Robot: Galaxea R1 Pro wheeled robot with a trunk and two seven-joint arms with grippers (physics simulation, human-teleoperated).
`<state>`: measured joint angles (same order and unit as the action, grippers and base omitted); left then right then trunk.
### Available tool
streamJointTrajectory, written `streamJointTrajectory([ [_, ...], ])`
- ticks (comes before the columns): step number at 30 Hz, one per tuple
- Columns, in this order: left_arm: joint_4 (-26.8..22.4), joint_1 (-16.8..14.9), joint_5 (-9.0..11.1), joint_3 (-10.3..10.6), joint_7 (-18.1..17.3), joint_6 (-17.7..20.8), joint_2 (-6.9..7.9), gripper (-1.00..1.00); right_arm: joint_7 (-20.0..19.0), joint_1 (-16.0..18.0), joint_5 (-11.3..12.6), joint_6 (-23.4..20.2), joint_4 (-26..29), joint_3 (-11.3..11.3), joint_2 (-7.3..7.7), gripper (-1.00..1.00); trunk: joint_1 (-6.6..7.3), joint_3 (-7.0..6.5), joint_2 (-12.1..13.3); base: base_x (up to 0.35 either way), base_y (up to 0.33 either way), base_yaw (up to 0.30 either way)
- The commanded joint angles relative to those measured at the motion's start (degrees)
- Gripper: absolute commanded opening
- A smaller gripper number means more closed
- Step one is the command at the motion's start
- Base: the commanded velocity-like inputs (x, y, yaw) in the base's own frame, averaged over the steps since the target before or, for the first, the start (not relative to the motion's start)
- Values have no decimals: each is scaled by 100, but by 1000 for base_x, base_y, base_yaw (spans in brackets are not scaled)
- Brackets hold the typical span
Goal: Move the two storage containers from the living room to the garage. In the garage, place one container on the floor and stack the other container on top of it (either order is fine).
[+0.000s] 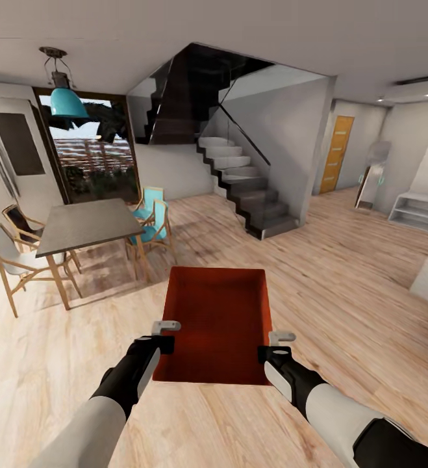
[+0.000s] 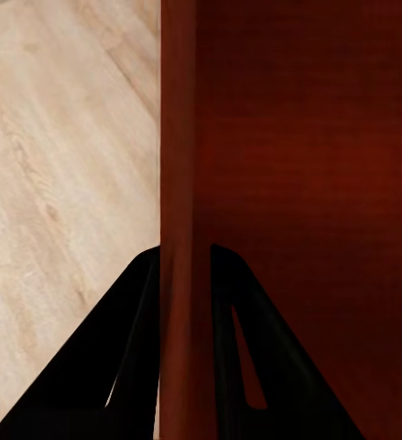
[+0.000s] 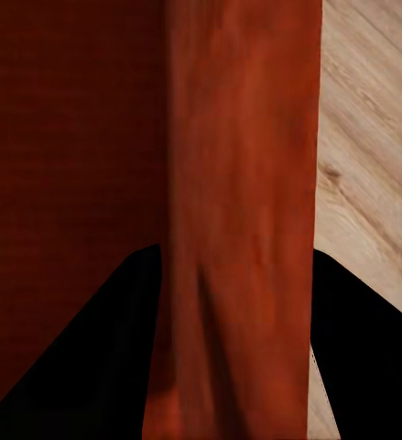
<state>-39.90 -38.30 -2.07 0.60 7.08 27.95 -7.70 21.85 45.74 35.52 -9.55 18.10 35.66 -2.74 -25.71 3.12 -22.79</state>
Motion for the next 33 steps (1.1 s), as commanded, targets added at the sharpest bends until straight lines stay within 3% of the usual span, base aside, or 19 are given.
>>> streamJointTrajectory([
  [1,-13,-3,-189,-112,122,60,-3,-100,47,5,-203,-47,18,-95,1,-100,-7,12,-13,322,0,-241],
  [26,-15,-3,-189,-112,118,53,-3,-100,47,5,-203,-47,18,-95,1,-100,-7,12,-13,322,0,-229],
  [33,-10,-2,-189,-112,118,53,-3,-100,48,5,-203,-47,18,-95,1,-100,-7,12,-13,322,0,-58],
])
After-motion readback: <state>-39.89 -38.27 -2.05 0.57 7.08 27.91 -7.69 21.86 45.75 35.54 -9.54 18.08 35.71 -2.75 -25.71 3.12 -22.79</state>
